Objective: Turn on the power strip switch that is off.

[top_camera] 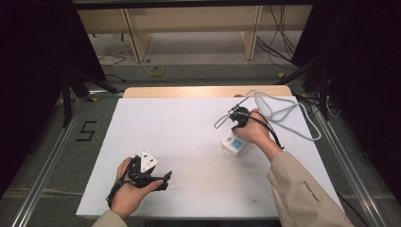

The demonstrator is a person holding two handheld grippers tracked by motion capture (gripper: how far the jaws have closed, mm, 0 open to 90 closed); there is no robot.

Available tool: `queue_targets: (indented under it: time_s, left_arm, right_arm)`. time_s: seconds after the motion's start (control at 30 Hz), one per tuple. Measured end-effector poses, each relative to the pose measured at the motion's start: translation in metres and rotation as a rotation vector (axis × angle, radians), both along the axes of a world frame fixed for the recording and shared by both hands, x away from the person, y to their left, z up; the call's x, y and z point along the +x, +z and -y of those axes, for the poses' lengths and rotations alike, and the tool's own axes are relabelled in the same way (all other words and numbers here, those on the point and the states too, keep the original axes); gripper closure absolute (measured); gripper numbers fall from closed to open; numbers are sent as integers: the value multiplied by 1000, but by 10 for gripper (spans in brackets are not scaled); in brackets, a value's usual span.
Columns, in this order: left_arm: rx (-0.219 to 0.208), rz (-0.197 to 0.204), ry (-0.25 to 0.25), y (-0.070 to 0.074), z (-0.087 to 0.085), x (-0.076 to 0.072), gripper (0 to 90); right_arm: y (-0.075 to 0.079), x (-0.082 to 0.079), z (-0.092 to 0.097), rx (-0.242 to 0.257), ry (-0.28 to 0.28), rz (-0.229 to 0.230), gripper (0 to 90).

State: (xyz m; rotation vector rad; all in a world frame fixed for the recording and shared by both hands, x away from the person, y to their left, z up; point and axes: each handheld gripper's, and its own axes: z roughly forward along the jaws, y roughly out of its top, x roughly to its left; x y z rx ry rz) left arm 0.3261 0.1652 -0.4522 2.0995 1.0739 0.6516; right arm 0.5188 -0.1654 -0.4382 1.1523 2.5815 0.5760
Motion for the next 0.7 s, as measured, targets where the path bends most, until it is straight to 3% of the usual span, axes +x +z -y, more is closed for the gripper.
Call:
queue_targets:
  time_s: [0.7]
  left_arm:
    - [-3,3,3,0,0,0,102]
  right_arm:
    - [-1,-2,1,11,6,12,900]
